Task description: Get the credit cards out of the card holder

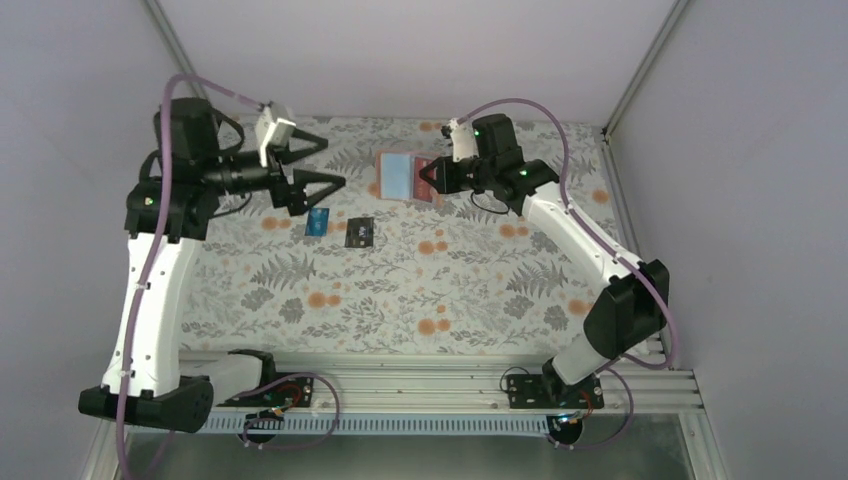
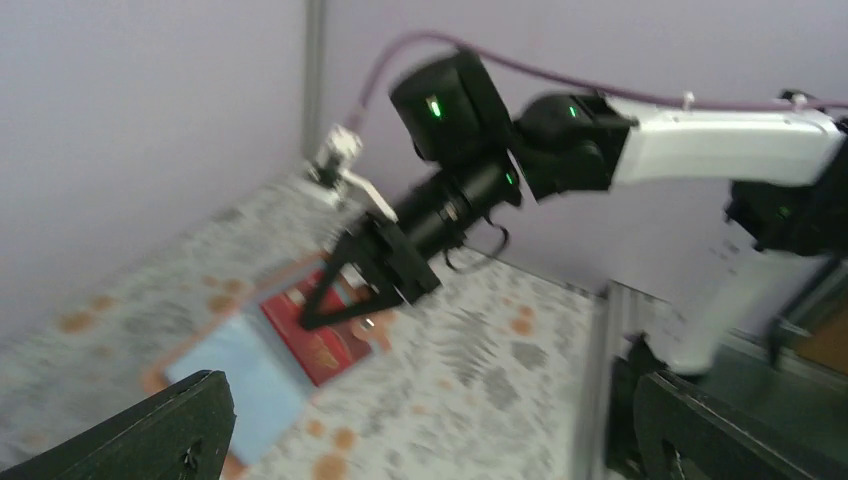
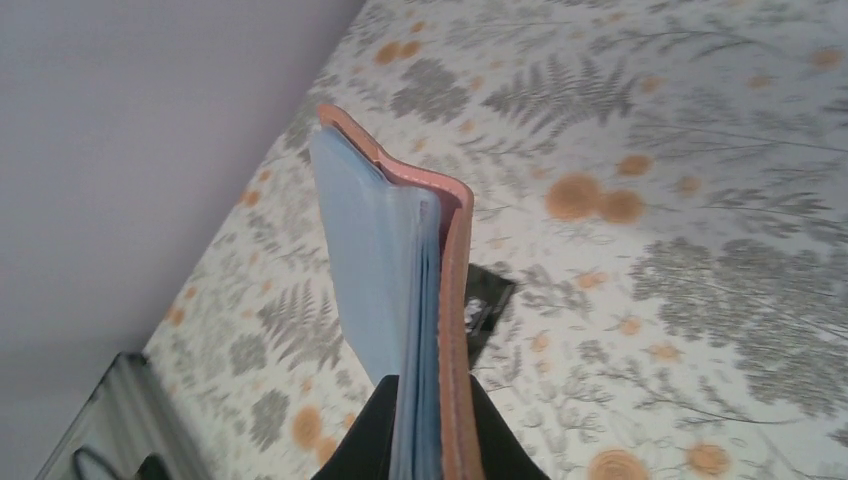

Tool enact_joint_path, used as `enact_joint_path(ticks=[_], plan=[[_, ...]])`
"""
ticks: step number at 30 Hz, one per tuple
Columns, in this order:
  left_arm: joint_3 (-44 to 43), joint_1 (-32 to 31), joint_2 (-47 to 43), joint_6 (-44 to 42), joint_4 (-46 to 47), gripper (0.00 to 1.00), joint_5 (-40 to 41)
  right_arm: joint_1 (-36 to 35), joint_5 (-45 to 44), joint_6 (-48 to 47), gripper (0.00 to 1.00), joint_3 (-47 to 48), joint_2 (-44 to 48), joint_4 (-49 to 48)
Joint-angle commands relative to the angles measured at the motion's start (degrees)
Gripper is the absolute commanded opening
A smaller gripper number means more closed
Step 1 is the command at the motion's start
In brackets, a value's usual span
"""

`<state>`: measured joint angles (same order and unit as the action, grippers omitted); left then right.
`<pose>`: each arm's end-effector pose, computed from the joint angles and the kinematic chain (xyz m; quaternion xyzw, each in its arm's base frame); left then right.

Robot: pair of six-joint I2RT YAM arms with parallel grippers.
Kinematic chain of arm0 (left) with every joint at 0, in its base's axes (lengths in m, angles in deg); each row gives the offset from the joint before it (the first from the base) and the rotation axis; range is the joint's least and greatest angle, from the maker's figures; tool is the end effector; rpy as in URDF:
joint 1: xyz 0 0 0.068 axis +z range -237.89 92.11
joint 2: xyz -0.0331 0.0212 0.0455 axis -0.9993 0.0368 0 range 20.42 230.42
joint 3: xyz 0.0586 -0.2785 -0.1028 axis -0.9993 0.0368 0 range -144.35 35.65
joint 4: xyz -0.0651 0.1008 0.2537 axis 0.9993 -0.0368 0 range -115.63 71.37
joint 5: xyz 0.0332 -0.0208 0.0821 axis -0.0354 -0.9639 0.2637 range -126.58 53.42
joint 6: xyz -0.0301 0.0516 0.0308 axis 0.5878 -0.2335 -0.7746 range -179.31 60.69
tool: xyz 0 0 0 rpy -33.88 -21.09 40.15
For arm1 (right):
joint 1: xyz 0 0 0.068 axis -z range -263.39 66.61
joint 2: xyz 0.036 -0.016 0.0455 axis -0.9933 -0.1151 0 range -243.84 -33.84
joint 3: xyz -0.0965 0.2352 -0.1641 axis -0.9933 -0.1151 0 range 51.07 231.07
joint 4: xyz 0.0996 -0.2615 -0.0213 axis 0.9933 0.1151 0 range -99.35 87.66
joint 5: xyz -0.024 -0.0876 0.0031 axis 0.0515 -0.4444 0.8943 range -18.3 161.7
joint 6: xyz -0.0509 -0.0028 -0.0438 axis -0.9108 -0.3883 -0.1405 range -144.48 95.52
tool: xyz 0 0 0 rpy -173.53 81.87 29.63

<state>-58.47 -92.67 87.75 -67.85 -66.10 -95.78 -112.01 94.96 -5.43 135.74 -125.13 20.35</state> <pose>0.2066 -0.0636 0.5227 0.3620 0.6778 -0.3898 0.5076 0.3378 0.2085 0.3641 -0.1636 0.8633 0.3433 0.3318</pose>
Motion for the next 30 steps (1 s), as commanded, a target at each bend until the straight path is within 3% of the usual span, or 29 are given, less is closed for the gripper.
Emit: enact_joint_path(ticks=[1,4,9,13,17,26,30], plan=[[7.31,-2.29,-0.82,-1.83,-4.66,1.00,-5.29,-1.47,10.48,-2.44,0.04,-0.98,3.53,-3.82],[8.48,-4.64,0.57,-2.20,-3.43,0.96,-5.99,-1.66,12.91,-3.41,0.04,0.13,3.25,-4.33],[3.86,-9.09,8.07,-2.01,-1.17,0.80,-5.19,-1.98,18.03,-2.61,0.04,0.15,3.88,-9.45],[4.47,-13.65,12.02,-0.27,1.23,0.61,-1.47,-2.23,19.17,-1.91,0.04,-0.42,4.72,-13.47],[3.37,-14.02,15.62,-0.78,2.07,0.52,-2.23,-2.23,19.95,-2.52,0.04,-0.63,5.64,-15.19],[1.98,-13.81,17.46,-6.40,3.36,0.49,0.32,-2.11,23.81,-4.13,0.04,-1.83,7.67,-18.37],[-0.45,-13.76,17.88,-9.01,1.52,0.43,0.86,-2.14,26.57,-6.43,0.04,-2.54,8.64,-19.18]])
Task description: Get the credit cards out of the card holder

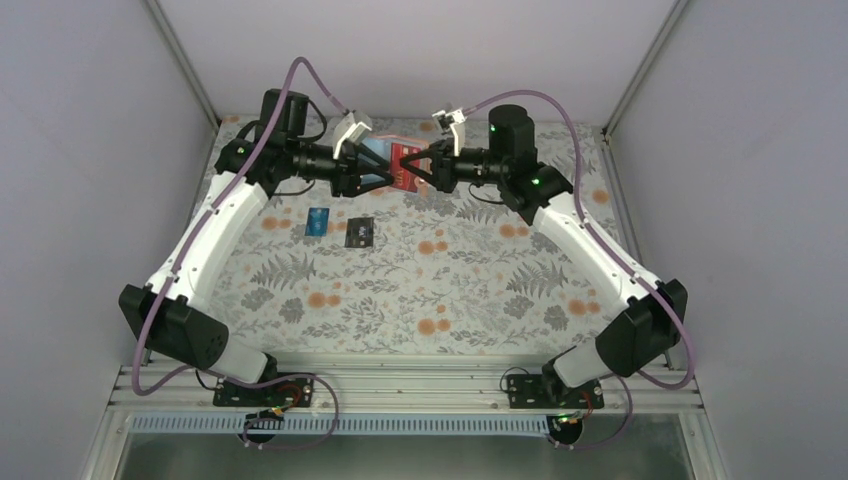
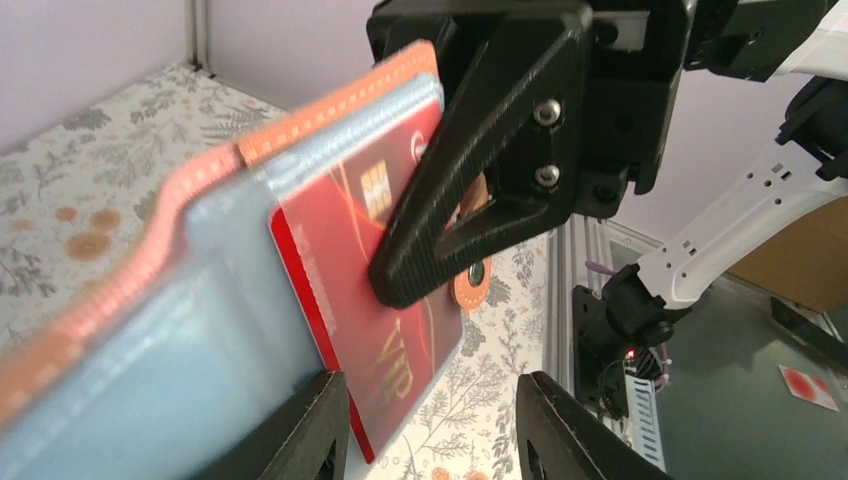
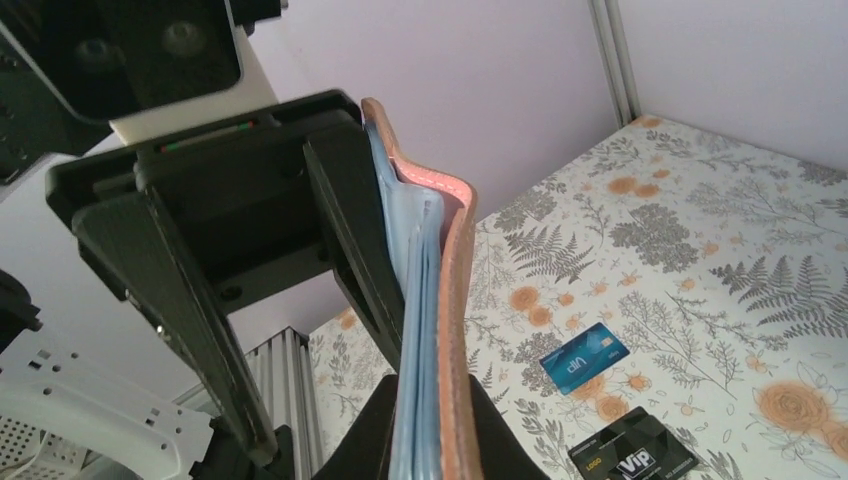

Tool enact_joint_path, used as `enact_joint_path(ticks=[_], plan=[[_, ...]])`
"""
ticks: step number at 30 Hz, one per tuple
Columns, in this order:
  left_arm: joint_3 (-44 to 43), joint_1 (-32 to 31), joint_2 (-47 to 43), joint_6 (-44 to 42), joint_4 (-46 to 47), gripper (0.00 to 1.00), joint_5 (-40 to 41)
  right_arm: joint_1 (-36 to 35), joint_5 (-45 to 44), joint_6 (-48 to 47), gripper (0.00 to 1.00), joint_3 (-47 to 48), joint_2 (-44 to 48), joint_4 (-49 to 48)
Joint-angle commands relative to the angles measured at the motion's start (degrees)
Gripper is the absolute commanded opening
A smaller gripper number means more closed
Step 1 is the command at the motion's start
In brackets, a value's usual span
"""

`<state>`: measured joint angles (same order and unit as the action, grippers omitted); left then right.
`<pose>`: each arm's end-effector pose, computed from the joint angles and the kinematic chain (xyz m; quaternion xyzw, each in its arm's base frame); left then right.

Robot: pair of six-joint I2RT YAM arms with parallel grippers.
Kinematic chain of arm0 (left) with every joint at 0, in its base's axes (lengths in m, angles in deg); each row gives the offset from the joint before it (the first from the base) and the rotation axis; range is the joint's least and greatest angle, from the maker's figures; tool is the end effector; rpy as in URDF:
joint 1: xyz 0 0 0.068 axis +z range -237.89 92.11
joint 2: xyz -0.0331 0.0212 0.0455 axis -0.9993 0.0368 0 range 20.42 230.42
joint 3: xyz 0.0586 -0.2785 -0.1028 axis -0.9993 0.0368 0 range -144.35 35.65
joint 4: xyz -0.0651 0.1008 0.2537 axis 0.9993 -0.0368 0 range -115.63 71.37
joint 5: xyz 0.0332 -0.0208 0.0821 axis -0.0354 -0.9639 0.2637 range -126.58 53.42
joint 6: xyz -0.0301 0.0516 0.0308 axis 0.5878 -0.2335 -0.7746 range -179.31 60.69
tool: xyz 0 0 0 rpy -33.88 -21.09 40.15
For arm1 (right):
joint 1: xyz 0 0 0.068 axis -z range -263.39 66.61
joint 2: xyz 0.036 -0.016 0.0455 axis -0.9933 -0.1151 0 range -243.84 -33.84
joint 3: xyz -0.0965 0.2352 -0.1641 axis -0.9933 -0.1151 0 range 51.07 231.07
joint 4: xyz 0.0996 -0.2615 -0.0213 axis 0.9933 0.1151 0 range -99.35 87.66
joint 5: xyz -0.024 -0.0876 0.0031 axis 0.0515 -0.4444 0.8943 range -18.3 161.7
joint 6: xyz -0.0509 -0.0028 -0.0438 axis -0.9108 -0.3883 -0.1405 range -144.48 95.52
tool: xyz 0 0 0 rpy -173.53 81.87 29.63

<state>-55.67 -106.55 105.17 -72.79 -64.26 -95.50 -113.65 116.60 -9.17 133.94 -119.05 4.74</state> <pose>0.2968 -0.1488 0.4328 0.4208 0.6968 -0.4605 0.3540 0.3008 0.2194 0.4245 -0.3231 0.7041 0.4964 0.3918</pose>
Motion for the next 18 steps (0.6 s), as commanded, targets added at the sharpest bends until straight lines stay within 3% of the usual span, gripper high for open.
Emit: enact_joint_path(ticks=[1,7,11,18], plan=[[-3.89,0.25,0.55,-4.41,-0.65,0.40,1.22,-0.50,5.95,-3.23,0.04,-0.64,2.70,-3.67],[-6.90,0.55,2.02,-5.11,-2.51,0.36,-0.35,-0.47,11.92,-5.07,0.04,-1.96,4.39,-7.22],[-6.77,-0.68,2.56,-5.90,-3.30,0.27,-1.16,-0.45,12.68,-2.69,0.04,-2.49,4.49,-11.36],[-7.20,-3.07,3.16,-6.65,-1.93,0.26,-2.76,-0.47,12.19,-0.01,0.04,-4.15,3.88,-15.20]])
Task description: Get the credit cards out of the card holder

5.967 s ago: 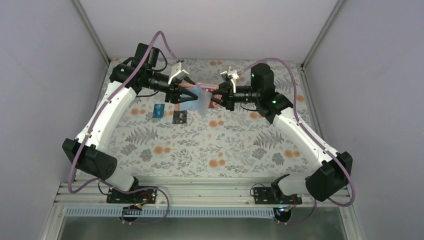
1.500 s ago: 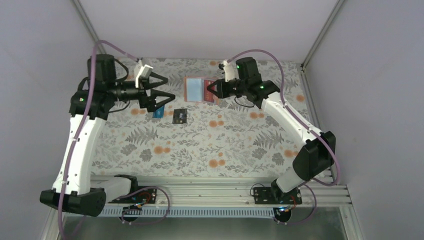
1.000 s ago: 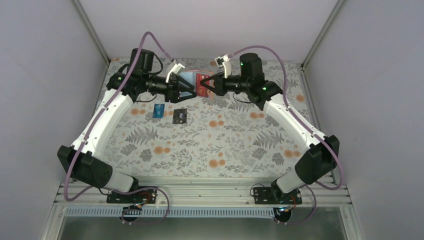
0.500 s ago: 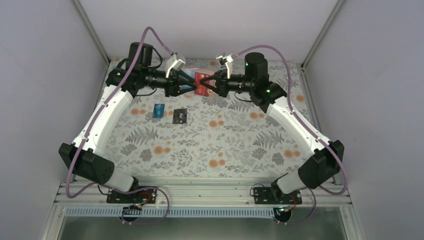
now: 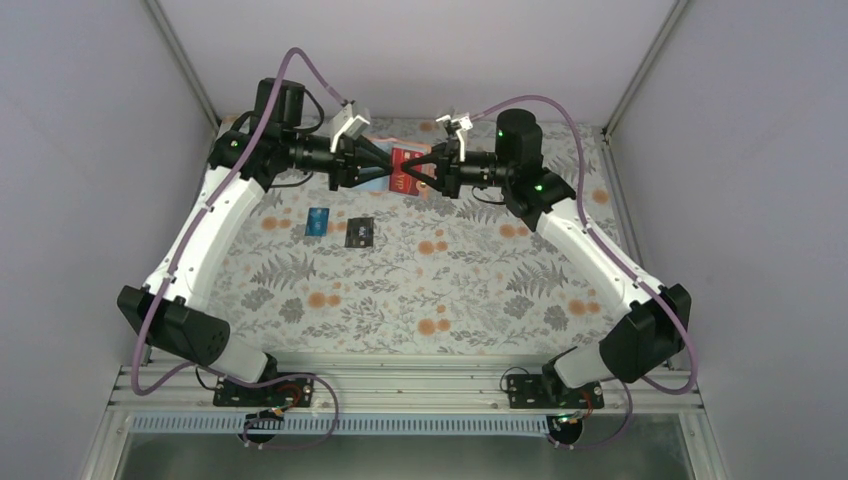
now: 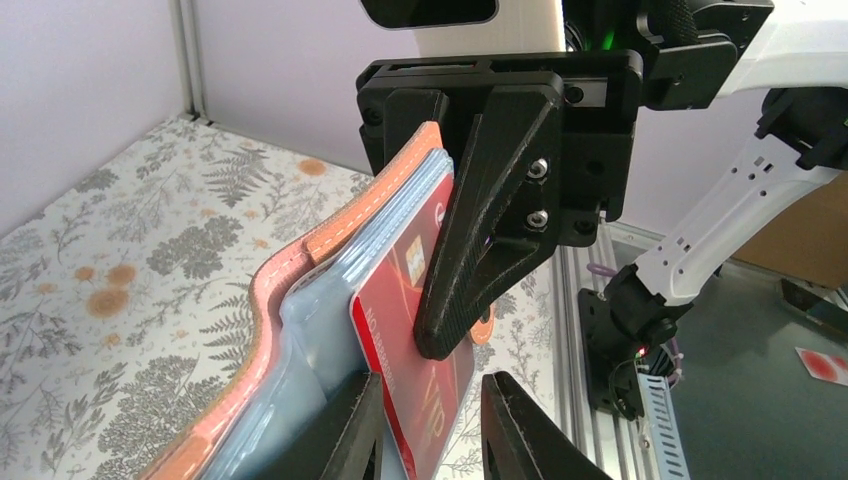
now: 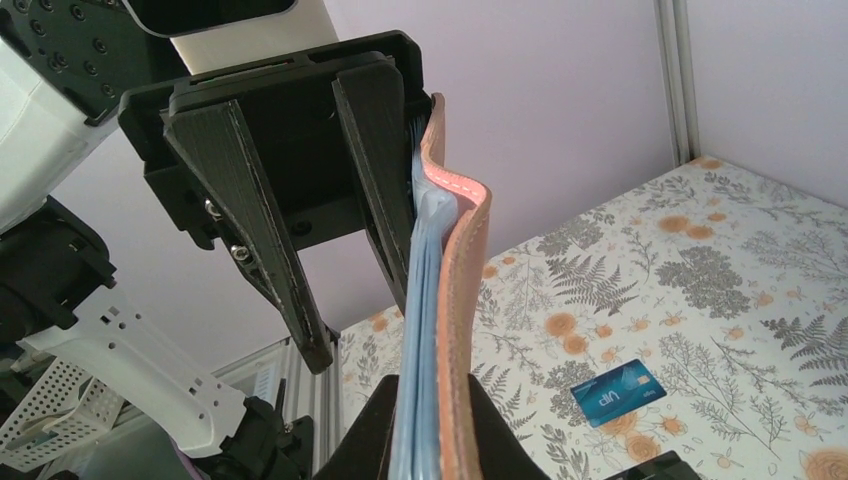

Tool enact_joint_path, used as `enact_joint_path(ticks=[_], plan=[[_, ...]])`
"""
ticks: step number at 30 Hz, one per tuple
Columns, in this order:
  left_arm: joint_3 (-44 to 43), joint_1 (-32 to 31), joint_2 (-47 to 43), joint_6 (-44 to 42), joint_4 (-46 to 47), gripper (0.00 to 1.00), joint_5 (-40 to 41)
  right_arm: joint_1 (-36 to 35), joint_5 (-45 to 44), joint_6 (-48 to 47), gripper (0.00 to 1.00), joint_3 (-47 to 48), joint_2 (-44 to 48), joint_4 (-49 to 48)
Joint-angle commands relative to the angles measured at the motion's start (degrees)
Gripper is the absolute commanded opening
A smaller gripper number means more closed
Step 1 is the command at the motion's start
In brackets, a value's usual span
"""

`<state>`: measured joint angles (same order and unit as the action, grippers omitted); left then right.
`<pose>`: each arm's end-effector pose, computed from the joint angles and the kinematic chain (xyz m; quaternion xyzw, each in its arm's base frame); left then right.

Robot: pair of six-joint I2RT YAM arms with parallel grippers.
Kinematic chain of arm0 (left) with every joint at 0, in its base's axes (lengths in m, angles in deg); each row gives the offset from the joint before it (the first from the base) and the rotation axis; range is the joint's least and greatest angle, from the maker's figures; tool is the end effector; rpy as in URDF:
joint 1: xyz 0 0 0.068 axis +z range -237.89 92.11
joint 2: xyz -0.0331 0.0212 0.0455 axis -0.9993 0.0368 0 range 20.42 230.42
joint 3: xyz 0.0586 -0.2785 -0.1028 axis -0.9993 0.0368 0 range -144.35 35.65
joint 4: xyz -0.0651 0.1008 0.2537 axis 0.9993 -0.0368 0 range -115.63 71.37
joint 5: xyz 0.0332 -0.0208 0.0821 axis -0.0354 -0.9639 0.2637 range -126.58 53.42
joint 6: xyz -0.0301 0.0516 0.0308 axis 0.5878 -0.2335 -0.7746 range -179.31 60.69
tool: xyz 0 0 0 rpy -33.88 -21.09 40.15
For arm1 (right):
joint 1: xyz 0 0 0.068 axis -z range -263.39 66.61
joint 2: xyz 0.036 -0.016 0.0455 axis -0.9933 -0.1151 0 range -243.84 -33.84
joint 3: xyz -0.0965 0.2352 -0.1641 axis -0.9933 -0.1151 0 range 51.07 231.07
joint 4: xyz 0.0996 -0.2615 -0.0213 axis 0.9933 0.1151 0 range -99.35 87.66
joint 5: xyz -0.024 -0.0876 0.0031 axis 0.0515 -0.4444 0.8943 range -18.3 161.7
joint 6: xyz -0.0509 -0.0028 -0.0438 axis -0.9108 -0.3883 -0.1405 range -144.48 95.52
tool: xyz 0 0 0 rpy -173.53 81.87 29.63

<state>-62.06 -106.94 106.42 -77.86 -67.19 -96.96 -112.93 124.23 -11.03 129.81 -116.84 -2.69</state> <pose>0.2944 -0.1511 0.4598 0.4621 0.6593 -0.4514 0.3847 0.2903 0.2135 0.4258 -0.3758 0.6453 0.5268 0.4061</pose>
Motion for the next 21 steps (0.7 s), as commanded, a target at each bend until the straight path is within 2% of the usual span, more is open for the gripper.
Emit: enact_joint_path(ticks=[1,4,9,15,21], plan=[[-1.30,-3.40,2.16,-1.51,1.39,0.26,-1.32,-1.22,4.58,1.98,0.04,-0.07,1.64,-7.89],[-2.64,-5.19,2.82,-1.94,1.63,0.26,-0.31,-1.18,5.83,1.98,0.04,-0.44,2.11,-8.77],[-3.23,-4.17,1.70,-3.44,0.83,0.26,-0.67,-0.55,3.14,3.07,0.04,-0.67,4.06,-9.45],[1.06,-2.73,0.21,-3.84,1.89,0.30,-4.73,0.36,1.49,10.33,0.04,0.63,3.45,-12.24],[0.60,-2.70,1.74,-3.87,2.35,0.30,-0.74,0.38,-0.49,16.61,0.04,-0.11,4.09,-15.37]])
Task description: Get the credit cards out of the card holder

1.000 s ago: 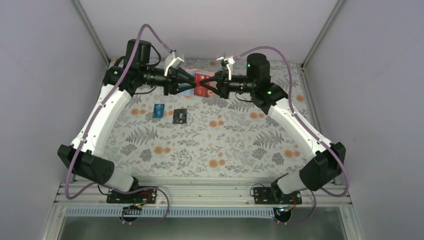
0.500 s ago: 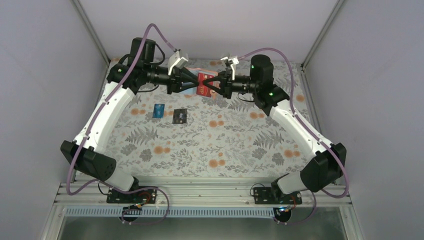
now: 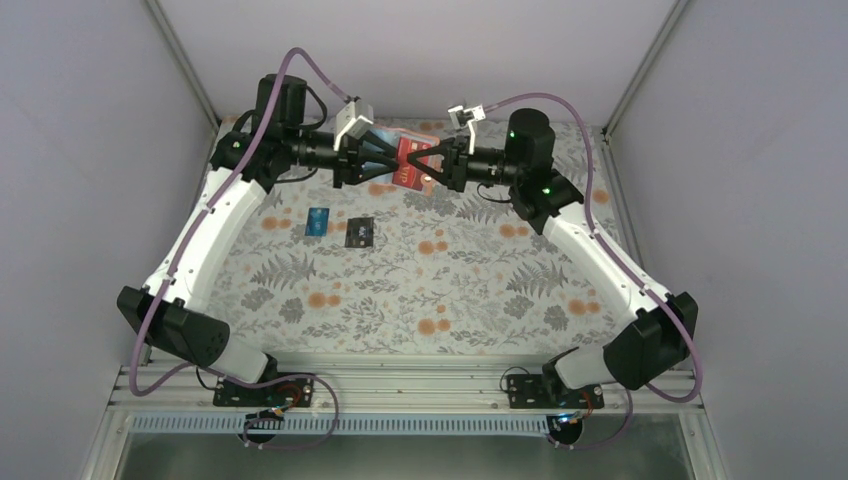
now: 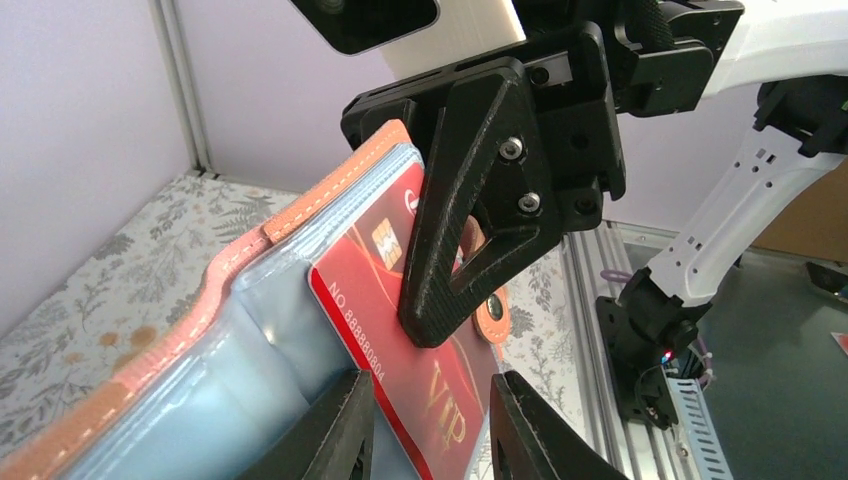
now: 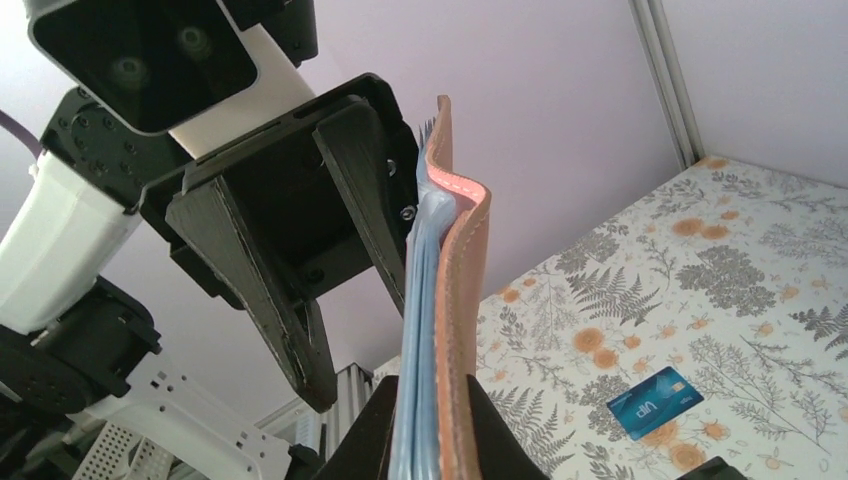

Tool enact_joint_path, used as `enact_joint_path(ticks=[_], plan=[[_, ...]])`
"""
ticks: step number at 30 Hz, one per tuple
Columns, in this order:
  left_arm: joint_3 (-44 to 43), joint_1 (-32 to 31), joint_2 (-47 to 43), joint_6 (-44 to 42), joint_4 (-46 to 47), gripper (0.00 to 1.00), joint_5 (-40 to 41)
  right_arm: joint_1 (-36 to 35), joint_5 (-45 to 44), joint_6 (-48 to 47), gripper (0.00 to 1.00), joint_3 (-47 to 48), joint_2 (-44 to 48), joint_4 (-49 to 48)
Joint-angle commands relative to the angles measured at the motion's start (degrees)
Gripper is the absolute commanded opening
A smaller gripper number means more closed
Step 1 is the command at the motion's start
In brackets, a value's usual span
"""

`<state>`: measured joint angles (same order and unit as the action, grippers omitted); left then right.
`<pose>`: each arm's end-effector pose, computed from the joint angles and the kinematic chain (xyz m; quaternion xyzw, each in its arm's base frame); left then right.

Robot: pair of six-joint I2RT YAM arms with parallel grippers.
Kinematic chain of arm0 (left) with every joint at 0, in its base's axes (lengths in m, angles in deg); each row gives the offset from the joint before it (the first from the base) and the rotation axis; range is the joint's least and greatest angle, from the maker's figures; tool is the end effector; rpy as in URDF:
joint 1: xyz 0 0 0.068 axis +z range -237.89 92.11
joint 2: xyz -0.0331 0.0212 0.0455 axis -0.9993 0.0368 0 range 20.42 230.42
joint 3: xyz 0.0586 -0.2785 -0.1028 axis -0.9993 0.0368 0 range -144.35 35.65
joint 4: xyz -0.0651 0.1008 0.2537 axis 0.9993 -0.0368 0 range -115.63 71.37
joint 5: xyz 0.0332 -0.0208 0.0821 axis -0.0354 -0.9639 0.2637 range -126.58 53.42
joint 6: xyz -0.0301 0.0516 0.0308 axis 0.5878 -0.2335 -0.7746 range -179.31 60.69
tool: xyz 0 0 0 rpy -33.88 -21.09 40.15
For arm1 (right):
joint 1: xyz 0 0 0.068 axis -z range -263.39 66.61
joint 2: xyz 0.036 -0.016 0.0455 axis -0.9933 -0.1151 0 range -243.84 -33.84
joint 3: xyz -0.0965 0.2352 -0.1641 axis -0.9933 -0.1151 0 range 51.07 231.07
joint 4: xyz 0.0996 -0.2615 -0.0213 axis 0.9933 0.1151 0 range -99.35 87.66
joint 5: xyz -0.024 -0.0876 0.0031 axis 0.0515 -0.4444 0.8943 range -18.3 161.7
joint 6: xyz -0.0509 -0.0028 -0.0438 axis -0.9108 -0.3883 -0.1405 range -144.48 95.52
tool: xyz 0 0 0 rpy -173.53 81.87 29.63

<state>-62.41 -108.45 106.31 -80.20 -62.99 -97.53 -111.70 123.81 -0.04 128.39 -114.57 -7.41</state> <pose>0.2928 -0.1600 0.4687 0.4963 0.6189 -0.4428 0.4179 0.2858 0.2021 0.4384 -0.3180 0.6538 0.5597 0.3977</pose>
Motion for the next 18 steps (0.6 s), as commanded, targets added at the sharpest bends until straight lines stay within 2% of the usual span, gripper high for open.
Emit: enact_joint_path(ticks=[1,5,10,13,15,18], plan=[[1.15,-1.29,1.81,-1.60,-1.95,0.30,-0.34,-0.80,-0.47,5.59,0.04,1.31,2.33,-10.71],[2.40,-1.43,1.22,-1.16,-1.45,0.31,-1.13,-0.86,-2.47,5.92,0.04,1.42,4.49,-11.32],[1.60,-4.86,1.09,-0.31,-1.73,0.33,-1.84,-0.94,-6.09,8.56,0.04,0.72,4.76,-13.33],[0.60,-5.29,1.17,2.23,-0.05,0.33,-3.83,-1.27,-5.49,8.99,0.04,0.73,4.11,-14.18],[-0.53,-5.33,1.79,3.14,0.40,0.32,-5.13,-1.72,-5.05,8.55,0.04,0.78,3.82,-13.95],[-2.30,-5.94,3.00,5.00,0.69,0.25,-7.68,-1.86,-5.46,7.37,0.04,0.69,3.59,-13.06]])
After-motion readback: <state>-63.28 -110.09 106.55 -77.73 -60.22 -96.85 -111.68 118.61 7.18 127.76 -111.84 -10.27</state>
